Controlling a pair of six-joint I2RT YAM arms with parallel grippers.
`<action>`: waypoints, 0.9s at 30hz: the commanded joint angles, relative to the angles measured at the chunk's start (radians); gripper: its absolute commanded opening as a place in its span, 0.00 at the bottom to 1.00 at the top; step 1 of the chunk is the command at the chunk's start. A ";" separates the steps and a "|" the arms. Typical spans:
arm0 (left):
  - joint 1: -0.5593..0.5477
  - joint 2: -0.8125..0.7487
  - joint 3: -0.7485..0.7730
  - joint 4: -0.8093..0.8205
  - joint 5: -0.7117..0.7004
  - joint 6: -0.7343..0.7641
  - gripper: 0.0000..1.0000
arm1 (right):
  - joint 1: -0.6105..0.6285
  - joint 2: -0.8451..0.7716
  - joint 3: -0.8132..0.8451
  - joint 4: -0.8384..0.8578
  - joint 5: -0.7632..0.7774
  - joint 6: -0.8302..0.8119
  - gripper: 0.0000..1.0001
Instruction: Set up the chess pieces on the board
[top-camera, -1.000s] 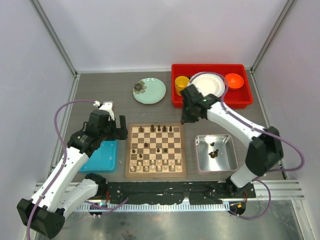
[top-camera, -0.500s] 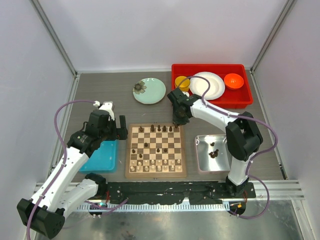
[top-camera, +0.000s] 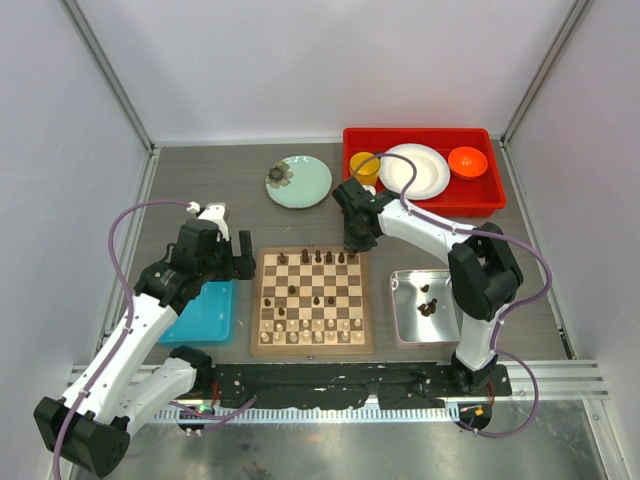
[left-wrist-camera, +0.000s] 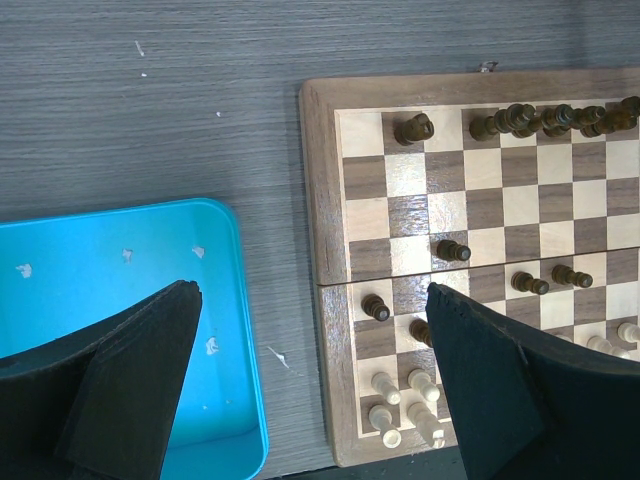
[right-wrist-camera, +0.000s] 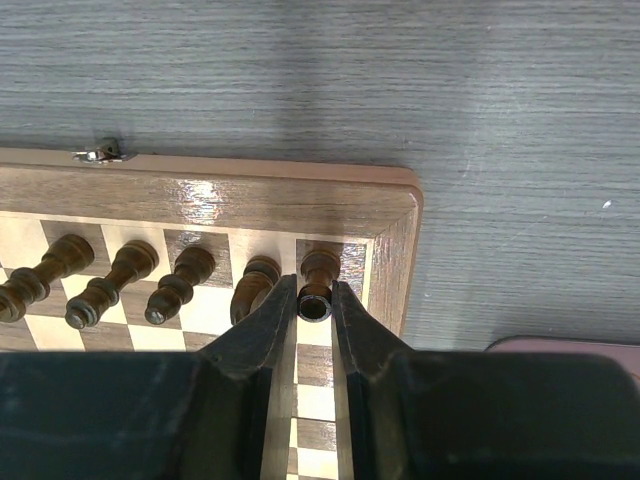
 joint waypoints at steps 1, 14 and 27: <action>0.004 -0.005 0.003 0.030 0.016 0.015 1.00 | 0.010 -0.023 0.020 -0.001 0.009 -0.007 0.06; 0.005 -0.004 0.005 0.030 0.016 0.016 1.00 | 0.013 -0.026 0.016 -0.021 0.007 -0.013 0.06; 0.005 -0.004 0.005 0.032 0.017 0.016 1.00 | 0.014 -0.021 0.005 -0.027 -0.002 -0.016 0.06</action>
